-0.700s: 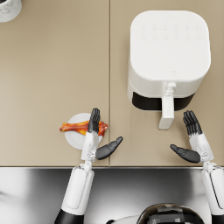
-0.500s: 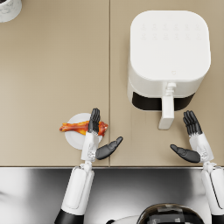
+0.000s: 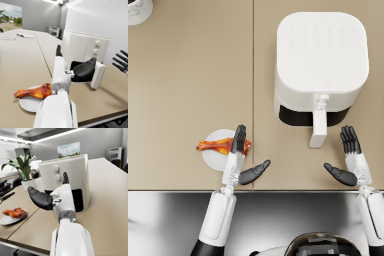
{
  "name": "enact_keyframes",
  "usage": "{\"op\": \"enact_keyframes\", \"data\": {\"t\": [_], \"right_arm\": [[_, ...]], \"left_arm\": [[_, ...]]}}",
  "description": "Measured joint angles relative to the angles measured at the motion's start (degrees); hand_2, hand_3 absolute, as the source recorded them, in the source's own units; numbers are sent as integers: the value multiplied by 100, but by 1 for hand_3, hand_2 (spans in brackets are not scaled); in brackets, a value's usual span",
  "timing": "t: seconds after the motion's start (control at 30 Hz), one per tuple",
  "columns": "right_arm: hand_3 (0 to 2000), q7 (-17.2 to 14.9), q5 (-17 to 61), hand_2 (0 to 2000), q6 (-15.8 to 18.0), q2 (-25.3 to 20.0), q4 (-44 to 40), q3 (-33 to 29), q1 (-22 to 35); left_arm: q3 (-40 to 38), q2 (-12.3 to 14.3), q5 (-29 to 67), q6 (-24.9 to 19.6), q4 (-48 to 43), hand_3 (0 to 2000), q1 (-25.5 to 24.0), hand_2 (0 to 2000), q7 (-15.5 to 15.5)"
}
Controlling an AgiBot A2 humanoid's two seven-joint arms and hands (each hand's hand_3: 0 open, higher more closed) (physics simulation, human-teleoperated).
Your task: Pick up the drumstick and place it into the air fryer
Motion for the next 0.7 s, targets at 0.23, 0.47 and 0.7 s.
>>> {"op": "enact_keyframes", "data": {"t": [0.23,0.47,0.7], "right_arm": [[0,138,505,0,-136,-111,175,-134,-25],[0,151,2100,0,-149,-278,101,-61,79],[0,153,2401,0,-151,-359,21,-24,45]], "left_arm": [[-486,-4,505,-192,-344,0,-296,0,-192],[-823,61,2297,-211,-404,0,-394,0,-210],[-1011,150,4101,-213,-283,0,-329,0,-212]]}}
